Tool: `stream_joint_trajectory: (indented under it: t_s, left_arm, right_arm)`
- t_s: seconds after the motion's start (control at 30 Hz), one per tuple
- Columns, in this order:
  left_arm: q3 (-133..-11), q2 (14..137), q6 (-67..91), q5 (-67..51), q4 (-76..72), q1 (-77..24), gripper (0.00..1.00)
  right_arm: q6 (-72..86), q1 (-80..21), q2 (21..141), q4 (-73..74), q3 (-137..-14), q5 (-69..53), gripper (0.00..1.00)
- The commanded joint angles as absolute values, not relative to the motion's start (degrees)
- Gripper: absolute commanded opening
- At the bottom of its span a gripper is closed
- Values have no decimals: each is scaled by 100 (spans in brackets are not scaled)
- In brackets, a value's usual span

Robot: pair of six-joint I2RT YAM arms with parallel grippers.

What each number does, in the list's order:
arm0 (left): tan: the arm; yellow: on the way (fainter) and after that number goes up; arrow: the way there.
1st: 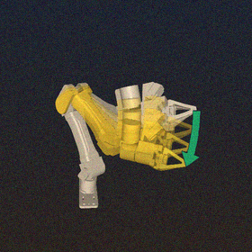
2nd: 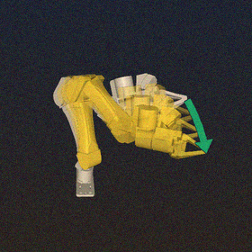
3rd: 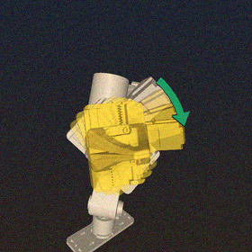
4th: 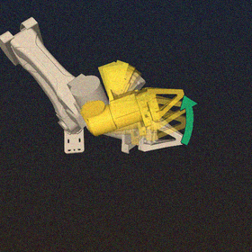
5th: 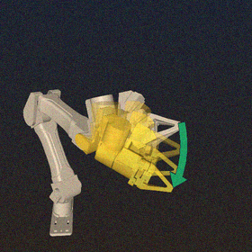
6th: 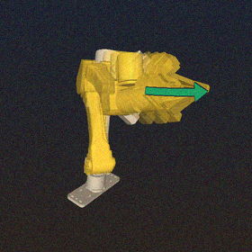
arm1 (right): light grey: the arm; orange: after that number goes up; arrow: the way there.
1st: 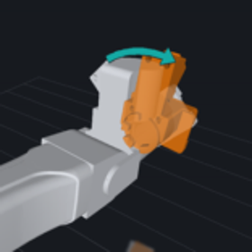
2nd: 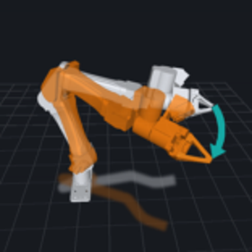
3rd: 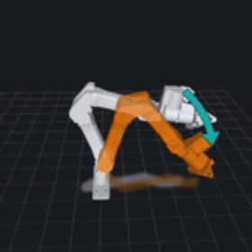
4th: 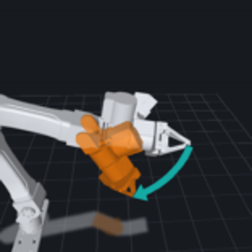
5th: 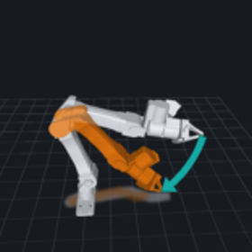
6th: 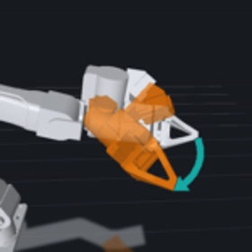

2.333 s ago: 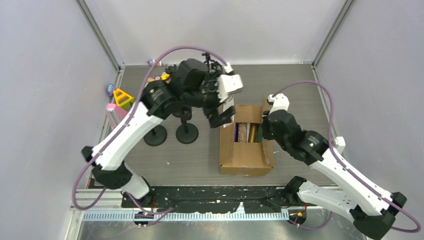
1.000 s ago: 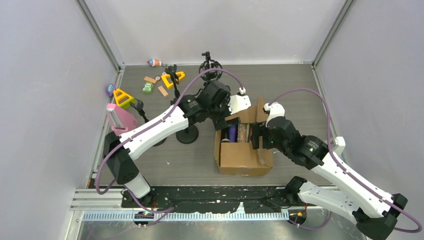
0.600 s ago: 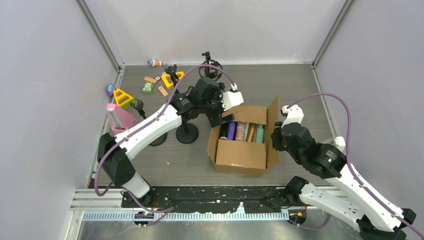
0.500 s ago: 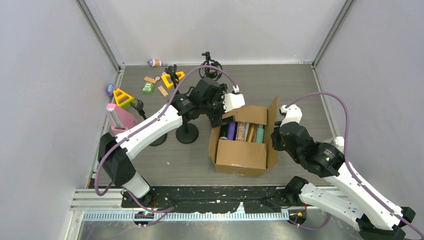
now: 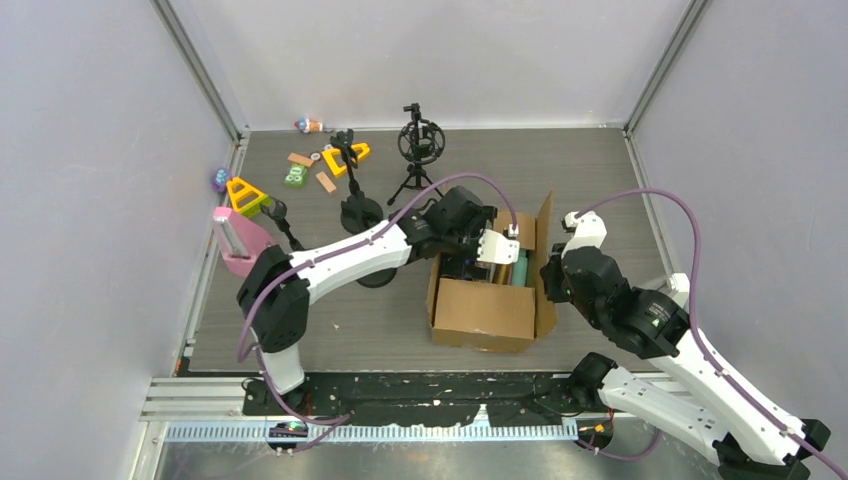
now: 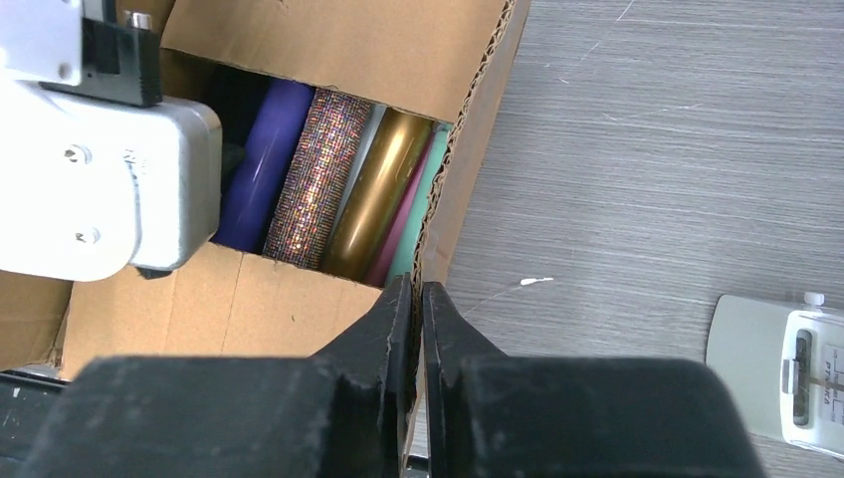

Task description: Attach the microphones to the stand

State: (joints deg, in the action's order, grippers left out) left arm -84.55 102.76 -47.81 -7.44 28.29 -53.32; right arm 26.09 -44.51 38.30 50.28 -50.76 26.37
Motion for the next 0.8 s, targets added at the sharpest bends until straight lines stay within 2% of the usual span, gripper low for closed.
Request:
stream_joint_trajectory:
  t_s: [0.0,0.17,0.33,0.5,0.57,0.67,0.77]
  left_arm:
    - [-8427,10175,-5055,-214,1850,-5353,98]
    - [-8566,10399,-5090,431,1236,-5316,88]
    - [-9249,10801,-4710,396,1871,-5154,82]
    - [-9433,10780,-4532,275,2031,-5089,75]
    - [-9392,10704,-4533,138,2049,-5081,68]
    - [-9537,10768,-4632,-235,2444,-5047,52]
    - [-10324,11234,-4730,-630,3673,-4991,45]
  right_arm:
    - [2663,-4473,3796,5045,-4911,2233,11]
    - [2621,-4471,3706,5012,-4915,2156,11]
    - [2652,-4478,3613,5010,-4860,2136,11]
    - [2640,-4475,3593,5008,-4834,2138,11]
    - [2621,-4474,3611,4995,-4831,2135,11]
    - [2606,-4474,3643,4973,-4855,2125,11]
    - [2612,-4473,3625,4926,-4845,2103,11]
